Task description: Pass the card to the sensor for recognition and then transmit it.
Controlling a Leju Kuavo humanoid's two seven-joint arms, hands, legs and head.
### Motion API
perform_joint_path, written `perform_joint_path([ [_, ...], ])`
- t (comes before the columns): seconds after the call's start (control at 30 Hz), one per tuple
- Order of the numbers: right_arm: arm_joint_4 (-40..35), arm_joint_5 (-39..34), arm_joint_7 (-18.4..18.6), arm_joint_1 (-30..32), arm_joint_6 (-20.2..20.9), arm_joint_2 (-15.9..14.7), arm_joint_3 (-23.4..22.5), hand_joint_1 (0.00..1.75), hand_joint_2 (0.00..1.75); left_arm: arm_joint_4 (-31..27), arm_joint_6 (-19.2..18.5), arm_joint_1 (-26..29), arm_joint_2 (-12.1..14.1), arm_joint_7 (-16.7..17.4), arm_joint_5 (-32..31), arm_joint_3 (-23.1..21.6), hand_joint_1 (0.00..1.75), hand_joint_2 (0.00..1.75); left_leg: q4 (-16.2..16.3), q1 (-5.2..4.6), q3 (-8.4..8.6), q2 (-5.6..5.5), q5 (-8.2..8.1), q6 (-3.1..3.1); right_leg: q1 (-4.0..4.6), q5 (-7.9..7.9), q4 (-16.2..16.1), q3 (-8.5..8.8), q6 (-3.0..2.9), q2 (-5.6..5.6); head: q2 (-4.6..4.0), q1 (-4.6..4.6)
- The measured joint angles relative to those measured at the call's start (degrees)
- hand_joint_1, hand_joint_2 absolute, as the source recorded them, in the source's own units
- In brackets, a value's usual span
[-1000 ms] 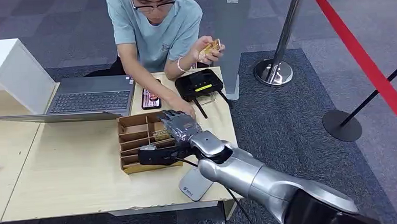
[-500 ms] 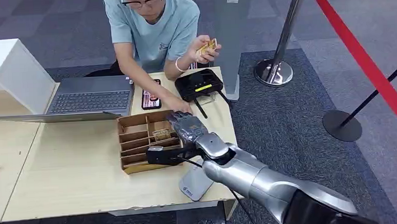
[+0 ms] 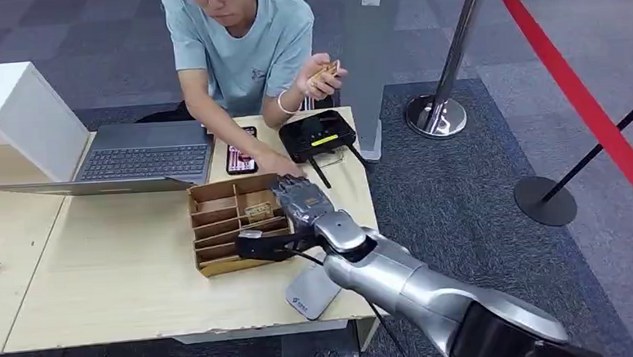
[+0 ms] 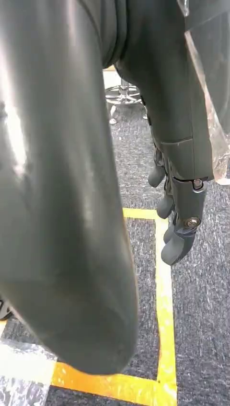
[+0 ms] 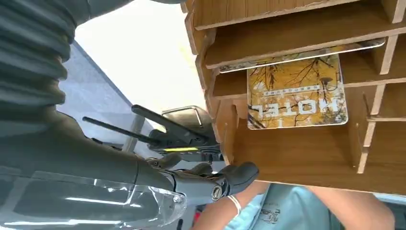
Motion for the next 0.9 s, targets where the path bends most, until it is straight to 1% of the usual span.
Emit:
perform_joint_path([
  [0.47, -0.09, 0.11, -0.31, -0.01, 0.98, 0.83, -0.87, 0.00, 1.75, 0.00, 0.00, 0.01, 0.00, 0.00, 0.31, -0.07, 0.00, 0.00, 0.00, 0.02, -0.02, 0.00, -0.01, -0.01, 0.02, -0.01, 0.00, -0.02, -0.01, 0.00, 0.00, 0.00],
  [0.73, -3.32, -0.61, -0.22, -1.29, 3.28, 1.31, -1.07, 0.00, 1.75, 0.00, 0.00, 0.01, 0.00, 0.00, 0.68, -0.07, 0.00, 0.00, 0.00, 0.02, -0.05, 0.01, -0.01, -0.01, 0.02, -0.01, 0.00, -0.05, -0.01, 0.00, 0.00, 0.00],
  [0.8, -4.17, -0.79, -0.20, -1.90, 4.04, 1.36, -1.14, 0.05, 1.75, 0.00, -0.11, 0.01, 0.00, 0.00, 0.68, -0.09, 0.00, 0.00, 0.00, 0.02, -0.05, 0.00, -0.01, -0.01, 0.02, -0.01, 0.00, -0.05, -0.01, 0.00, 0.00, 0.00],
  [0.83, -4.54, -0.81, -0.20, -2.19, 4.41, 1.42, -1.16, 0.10, 1.75, 0.00, -0.15, 0.01, 0.00, 0.00, 0.68, -0.11, 0.00, 0.00, 0.00, 0.02, -0.05, 0.00, -0.01, -0.01, 0.02, -0.01, 0.00, -0.05, -0.01, 0.00, 0.00, 0.00],
  [0.87, -4.88, -0.90, -0.11, -2.43, 4.77, 1.46, -1.18, 0.21, 1.75, 0.00, -0.17, 0.01, 0.00, 0.04, 0.68, -0.11, 0.00, 0.00, 0.00, 0.02, -0.05, 0.01, -0.01, -0.01, 0.02, -0.01, 0.01, -0.05, -0.01, 0.00, 0.00, 0.02],
  [0.9, -5.22, -0.94, -0.11, -2.60, 5.09, 1.60, -1.18, 0.21, 1.75, 0.00, -0.17, -0.02, 0.00, 0.11, 0.66, -0.15, 0.00, 0.00, 0.00, 0.02, -0.05, 0.01, -0.01, -0.01, 0.02, -0.01, 0.00, -0.05, -0.01, 0.00, 0.00, 0.00],
])
